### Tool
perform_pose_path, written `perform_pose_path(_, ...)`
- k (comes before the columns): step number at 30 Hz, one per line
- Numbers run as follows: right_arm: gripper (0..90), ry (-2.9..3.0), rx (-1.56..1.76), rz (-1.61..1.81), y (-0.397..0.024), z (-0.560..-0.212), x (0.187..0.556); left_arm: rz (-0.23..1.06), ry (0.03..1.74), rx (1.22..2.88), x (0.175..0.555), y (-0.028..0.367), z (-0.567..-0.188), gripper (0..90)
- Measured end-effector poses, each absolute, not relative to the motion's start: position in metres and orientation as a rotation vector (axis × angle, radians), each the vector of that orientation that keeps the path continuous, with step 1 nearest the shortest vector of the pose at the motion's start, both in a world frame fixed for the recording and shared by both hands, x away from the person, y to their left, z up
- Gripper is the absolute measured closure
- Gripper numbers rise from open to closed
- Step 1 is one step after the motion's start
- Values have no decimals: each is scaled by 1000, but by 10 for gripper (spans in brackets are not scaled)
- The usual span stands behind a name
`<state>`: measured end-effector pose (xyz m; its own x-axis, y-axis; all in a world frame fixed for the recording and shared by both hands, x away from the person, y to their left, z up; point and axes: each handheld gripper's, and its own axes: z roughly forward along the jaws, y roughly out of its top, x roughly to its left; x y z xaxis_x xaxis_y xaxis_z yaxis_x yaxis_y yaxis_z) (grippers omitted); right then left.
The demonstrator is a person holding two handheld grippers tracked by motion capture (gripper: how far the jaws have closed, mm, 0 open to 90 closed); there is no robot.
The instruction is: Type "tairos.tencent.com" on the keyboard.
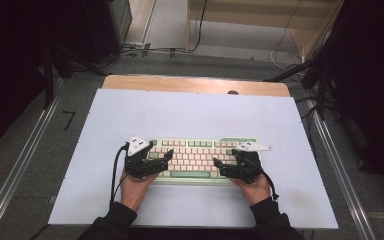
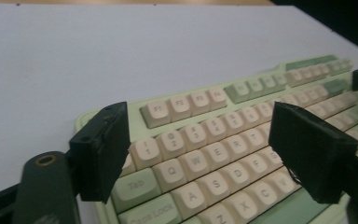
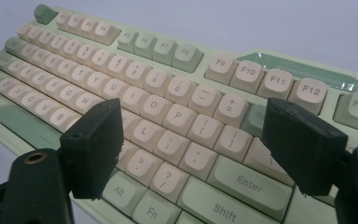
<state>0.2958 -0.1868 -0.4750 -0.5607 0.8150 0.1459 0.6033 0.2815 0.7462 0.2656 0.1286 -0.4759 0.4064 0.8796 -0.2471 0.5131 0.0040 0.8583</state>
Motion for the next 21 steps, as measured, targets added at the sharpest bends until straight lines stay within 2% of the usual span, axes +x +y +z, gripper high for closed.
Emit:
perform_pose_path(2,189,2287,1300,1155,-187,-475,296,459,1246,1641,266,128,-475,138)
perform_pose_path(5,189,2284,1305,1159,-187,-474,296,497,1268,1646,267,129,-476,146)
perform_pose_path(8,189,2284,1305,1156,-187,-474,296,534,1253,1643,265,129,-475,240)
perform_pose_path(14,188,2251,1305,1155,-187,-473,295,489,1243,1675,266,123,-476,413)
perform_pose_path(18,151,2184,1303,1174,-187,-469,292,466,1238,1674,266,120,-477,428)
perform_pose_path(21,66,2212,1319,1218,-190,-465,295,457,1230,1679,266,117,-477,419)
